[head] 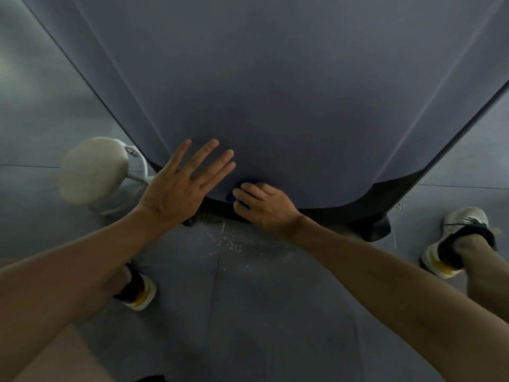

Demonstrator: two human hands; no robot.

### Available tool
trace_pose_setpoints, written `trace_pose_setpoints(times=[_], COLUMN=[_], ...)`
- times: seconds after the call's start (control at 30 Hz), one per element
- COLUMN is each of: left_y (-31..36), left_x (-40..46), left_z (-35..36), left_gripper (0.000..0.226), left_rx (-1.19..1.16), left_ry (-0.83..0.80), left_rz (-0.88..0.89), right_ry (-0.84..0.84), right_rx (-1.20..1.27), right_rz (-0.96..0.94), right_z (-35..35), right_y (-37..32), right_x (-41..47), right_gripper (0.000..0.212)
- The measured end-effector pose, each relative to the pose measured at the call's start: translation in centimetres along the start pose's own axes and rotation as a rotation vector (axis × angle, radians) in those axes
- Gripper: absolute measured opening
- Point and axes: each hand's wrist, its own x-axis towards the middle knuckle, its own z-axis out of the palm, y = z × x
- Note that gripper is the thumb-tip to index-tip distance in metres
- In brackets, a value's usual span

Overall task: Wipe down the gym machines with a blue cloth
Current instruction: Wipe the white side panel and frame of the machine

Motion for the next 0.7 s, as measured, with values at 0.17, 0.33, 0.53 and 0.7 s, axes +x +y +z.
trace_pose_setpoints(times=[0.17,0.33,0.53,0.7], left_y=[-0.2,1.0,2.4,1.7], left_x=[-0.4,-0.3,0.4,1.6], left_z=[-0.5,-0.2,-1.3,-3.2], left_gripper=[0.082,0.076,0.069,0.069], left_rx=[0.013,-0.016,0.003,0.105], left_ry=[-0.076,-0.009,0.056,0.078], left_rz=[0.001,-0.048,-0.084,-0.128], right_ry=[-0.169,-0.174,-0.203,-0.003], right_rx=[-0.031,-0.079,-0.017,0.022], right_rz=[-0.078,0.161,0.263,0.088], right_z=[-1.9,-8.1,-8.8,-6.5], right_y=[2.7,9.3,8.5,3.1], right_x=[-3.8,-15.8,-13.2,-1.5], right_gripper=[0.039,0.038,0.065,0.04])
